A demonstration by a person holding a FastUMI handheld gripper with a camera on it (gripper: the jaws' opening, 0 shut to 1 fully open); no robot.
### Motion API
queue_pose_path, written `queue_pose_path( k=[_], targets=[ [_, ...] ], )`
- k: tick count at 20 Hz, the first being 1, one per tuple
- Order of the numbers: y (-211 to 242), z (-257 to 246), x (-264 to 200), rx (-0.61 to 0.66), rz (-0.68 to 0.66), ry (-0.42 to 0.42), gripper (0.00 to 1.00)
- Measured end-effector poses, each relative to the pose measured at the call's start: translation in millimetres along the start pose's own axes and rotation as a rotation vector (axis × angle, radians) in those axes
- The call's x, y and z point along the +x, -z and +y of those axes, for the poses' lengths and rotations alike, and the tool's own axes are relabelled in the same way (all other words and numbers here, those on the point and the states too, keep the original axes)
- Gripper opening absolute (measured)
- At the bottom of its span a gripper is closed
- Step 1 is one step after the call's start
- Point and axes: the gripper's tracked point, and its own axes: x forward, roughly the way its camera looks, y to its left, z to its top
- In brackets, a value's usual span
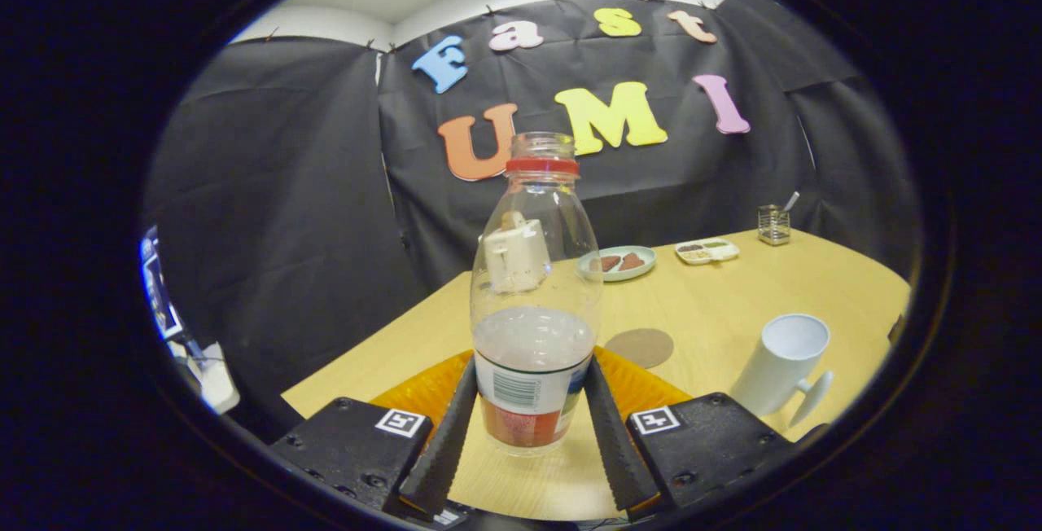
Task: Take the bottle from table, then pour the juice into the cup, finally place the bottle on the coaster
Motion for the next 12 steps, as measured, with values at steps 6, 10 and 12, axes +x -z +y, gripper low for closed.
queue_pose_path(
  k=[6,10,12],
  targets=[
    [-7,-19,-3,0.123,0.020,0.013,0.77],
    [-1,-20,-4,0.287,0.022,-0.020,0.77],
    [1,-22,-3,0.394,0.022,-0.039,0.77]
  ],
)
